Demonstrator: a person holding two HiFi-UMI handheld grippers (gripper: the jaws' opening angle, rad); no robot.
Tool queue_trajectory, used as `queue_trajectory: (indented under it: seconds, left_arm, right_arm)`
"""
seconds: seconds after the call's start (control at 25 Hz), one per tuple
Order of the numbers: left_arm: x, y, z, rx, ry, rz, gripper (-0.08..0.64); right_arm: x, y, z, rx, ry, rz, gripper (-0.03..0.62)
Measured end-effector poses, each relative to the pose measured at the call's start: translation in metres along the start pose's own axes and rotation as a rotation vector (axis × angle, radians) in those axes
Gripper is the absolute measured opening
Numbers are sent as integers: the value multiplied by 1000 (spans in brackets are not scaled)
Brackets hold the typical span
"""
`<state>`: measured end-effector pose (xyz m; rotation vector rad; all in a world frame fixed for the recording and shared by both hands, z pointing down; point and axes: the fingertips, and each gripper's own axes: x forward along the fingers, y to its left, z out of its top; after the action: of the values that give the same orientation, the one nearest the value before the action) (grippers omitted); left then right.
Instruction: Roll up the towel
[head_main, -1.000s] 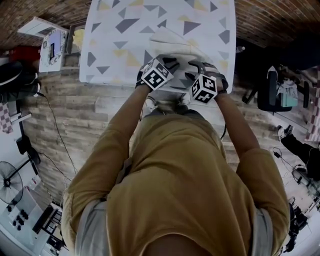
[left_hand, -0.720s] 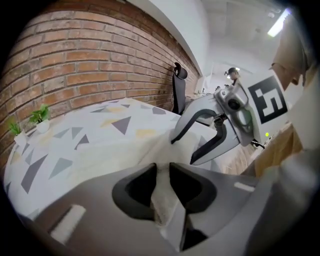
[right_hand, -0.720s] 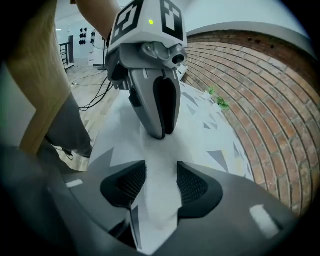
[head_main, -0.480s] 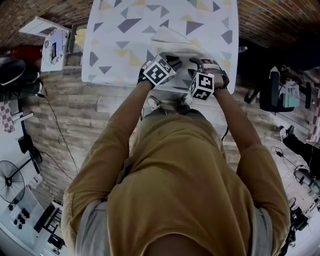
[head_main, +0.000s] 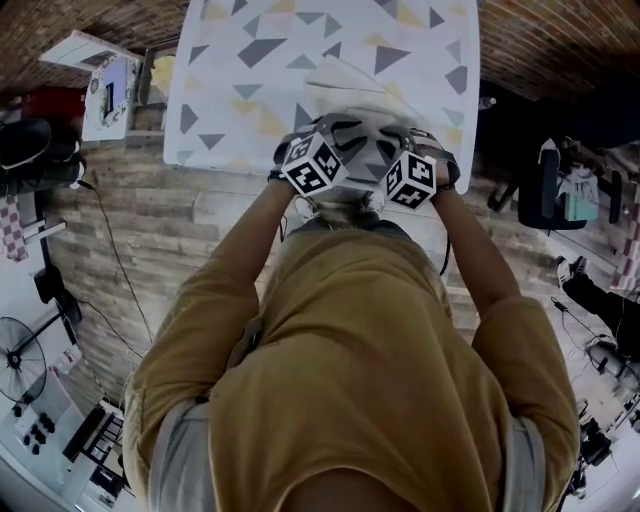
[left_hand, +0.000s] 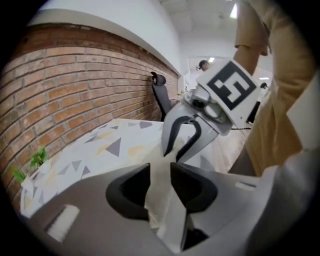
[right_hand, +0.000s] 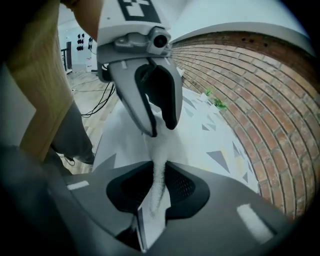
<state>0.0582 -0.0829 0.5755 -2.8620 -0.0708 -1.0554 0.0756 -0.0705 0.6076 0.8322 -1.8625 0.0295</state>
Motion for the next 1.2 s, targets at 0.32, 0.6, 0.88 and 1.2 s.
queue_trajectory:
  seconds: [0.32, 0.6, 0.88, 1.2]
  left_arm:
    - [12, -14, -4, 287, 99, -21, 309]
    - [17, -16, -21, 275, 182, -62, 271]
    - [15, -27, -19, 163, 178, -142, 198]
    - [1, -35, -11, 1, 215, -331, 192]
  right_arm:
    - [-13, -1, 10, 20, 7, 111, 64]
    - [-24, 15, 14, 59, -9, 223, 64]
    - [-32, 15, 8, 70, -13, 201, 70]
    - [-40, 17, 6, 12, 3, 180, 101]
